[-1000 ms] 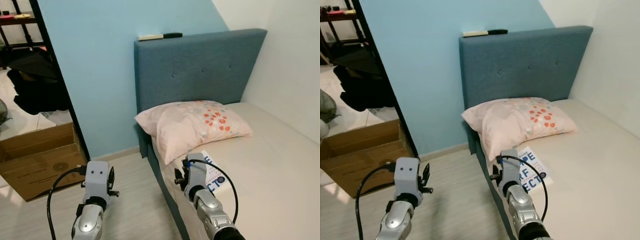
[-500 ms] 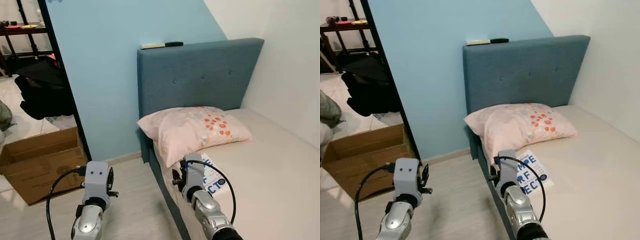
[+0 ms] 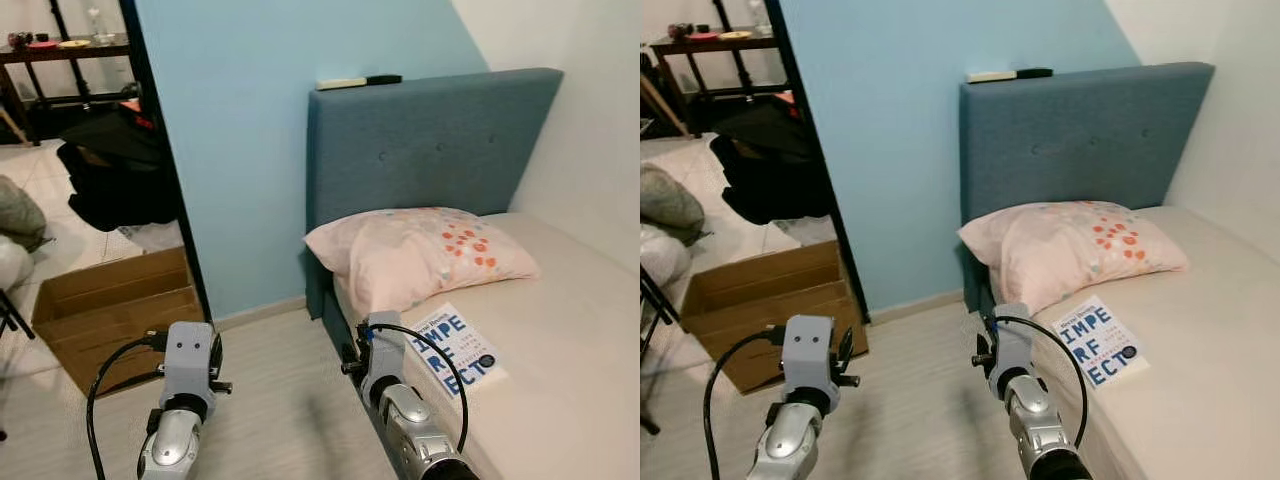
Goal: Clean up the room
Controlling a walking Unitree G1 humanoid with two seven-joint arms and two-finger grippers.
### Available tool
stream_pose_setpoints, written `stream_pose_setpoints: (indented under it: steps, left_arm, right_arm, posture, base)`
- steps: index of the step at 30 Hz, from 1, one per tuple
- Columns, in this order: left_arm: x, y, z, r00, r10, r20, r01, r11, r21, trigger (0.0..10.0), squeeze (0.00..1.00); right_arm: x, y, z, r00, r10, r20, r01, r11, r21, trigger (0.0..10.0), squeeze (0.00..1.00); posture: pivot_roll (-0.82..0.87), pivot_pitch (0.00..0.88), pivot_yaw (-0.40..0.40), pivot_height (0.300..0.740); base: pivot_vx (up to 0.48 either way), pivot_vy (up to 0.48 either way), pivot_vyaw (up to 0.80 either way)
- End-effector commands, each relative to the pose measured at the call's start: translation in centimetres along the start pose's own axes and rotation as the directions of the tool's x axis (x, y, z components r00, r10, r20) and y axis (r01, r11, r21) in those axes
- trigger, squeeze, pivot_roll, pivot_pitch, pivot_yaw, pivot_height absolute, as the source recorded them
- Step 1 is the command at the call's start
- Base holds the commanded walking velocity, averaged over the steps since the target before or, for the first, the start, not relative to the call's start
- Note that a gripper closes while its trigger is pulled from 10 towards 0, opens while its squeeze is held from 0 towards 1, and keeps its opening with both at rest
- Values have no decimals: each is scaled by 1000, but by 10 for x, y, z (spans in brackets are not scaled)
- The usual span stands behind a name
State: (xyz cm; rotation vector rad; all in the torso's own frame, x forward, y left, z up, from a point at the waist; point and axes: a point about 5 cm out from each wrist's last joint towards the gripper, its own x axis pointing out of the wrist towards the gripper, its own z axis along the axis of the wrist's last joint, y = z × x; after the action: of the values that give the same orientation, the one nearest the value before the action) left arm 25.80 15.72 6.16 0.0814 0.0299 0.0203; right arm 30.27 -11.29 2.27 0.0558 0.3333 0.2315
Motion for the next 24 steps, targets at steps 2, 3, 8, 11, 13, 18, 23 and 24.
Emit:
stream_pose_setpoints:
  steps: [2,3,8,11,13,18,23,24]
  left_arm:
    - [2,-5,1,999,-38,-1,38,997,71,10000,0]
    - [2,-6,1,999,-46,-2,46,995,90,10000,0]
    - [2,-7,0,999,-31,-7,32,998,58,10000,0]
    - [3,-5,-4,999,8,-35,-7,999,35,10000,0]
    - [3,-4,-4,999,16,-35,-14,999,41,10000,0]
    - [1,7,-7,996,83,-40,-80,994,72,10000,0]
    - [-1,9,-14,994,73,-82,-68,995,68,10000,0]
    - [-1,9,-14,994,73,-82,-68,995,68,10000,0]
  right_arm:
    - [-1,-5,-1,1000,-22,0,22,1000,13,10000,0]
    - [-1,-5,-1,1000,-23,0,23,1000,13,10000,0]
    - [-1,-6,0,1000,-25,-1,25,1000,11,10000,0]
    - [-1,-8,1,1000,-25,0,25,1000,7,10000,0]
    - [-1,-8,1,1000,-24,1,24,1000,6,10000,0]
    - [1,-5,3,1000,-4,4,4,1000,4,10000,0]
    - [1,-1,0,1000,18,-17,-18,1000,1,10000,0]
    - [1,-1,0,1000,18,-17,-18,1000,1,10000,0]
  posture:
    - [-14,0,-15,740]
    - [-14,0,-15,740]
    - [-17,0,-15,740]
    - [-18,0,-18,740]
    - [-18,0,-18,740]
    - [-15,0,-22,740]
    - [-12,0,-23,740]
    - [-12,0,-23,740]
  base:
    - [0,-452,0]
    - [0,-480,0]
    - [0,-469,0]
    - [0,0,0]
    - [0,0,0]
    - [0,0,0]
    - [0,0,0]
    - [0,0,0]
